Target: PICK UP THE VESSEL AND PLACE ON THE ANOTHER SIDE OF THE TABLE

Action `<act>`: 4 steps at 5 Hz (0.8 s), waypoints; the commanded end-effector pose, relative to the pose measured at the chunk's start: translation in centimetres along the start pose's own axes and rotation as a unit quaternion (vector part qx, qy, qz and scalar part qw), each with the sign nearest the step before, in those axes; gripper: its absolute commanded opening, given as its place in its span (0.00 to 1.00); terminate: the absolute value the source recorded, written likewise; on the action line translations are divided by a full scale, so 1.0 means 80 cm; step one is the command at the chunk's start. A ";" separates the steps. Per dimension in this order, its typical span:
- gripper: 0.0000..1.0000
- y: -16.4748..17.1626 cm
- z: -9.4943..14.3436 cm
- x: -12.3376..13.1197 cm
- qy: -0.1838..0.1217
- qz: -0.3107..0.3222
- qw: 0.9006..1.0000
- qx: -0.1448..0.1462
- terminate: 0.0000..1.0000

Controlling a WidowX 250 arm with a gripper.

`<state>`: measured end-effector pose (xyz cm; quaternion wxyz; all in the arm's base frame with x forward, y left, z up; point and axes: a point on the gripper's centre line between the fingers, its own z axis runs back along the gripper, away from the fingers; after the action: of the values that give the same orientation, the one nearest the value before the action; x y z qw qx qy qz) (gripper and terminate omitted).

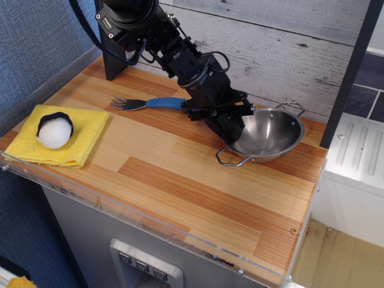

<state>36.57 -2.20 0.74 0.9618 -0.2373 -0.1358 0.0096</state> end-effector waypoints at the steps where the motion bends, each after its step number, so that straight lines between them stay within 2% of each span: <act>1: 1.00 -0.013 0.024 0.001 -0.027 -0.003 0.999 0.018 0.00; 3: 1.00 -0.024 0.039 0.006 -0.033 -0.014 0.999 0.014 0.00; 4: 1.00 -0.038 0.072 0.016 -0.049 -0.034 0.997 0.041 0.00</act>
<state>35.66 -1.88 5.53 0.9682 -0.1932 -0.1589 0.0038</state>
